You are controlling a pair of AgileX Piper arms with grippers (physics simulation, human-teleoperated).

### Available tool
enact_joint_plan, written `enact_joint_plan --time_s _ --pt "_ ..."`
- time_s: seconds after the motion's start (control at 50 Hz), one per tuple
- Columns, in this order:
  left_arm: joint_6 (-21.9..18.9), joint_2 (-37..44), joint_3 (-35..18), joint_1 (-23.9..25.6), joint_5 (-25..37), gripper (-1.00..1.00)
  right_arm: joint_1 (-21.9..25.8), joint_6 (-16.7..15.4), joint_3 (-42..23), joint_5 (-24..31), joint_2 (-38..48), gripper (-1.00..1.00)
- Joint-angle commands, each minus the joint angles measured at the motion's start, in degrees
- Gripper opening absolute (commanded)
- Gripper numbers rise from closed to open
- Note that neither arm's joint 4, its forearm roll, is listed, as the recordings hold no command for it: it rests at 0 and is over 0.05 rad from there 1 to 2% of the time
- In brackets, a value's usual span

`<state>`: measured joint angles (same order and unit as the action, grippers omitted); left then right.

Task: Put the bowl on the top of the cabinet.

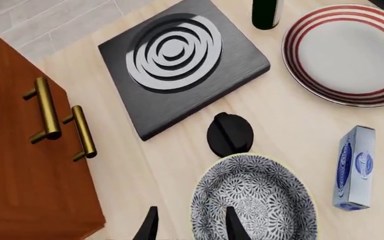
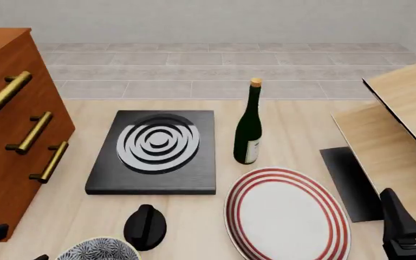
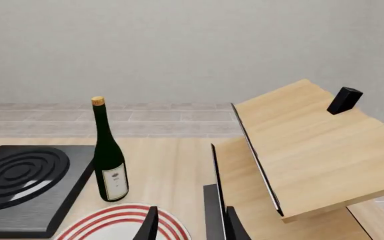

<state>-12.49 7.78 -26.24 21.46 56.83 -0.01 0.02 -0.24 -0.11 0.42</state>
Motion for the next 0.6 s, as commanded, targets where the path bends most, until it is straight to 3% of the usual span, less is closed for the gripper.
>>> enact_joint_plan --time_s 0.02,0.6 --pt "1.02 0.41 -0.79 1.92 1.22 1.00 -0.01 -0.01 0.00 0.00 0.00 1.00" --pt "-0.47 -0.11 1.85 3.17 1.25 1.00 0.00 0.00 0.00 0.00 0.00 1.00"
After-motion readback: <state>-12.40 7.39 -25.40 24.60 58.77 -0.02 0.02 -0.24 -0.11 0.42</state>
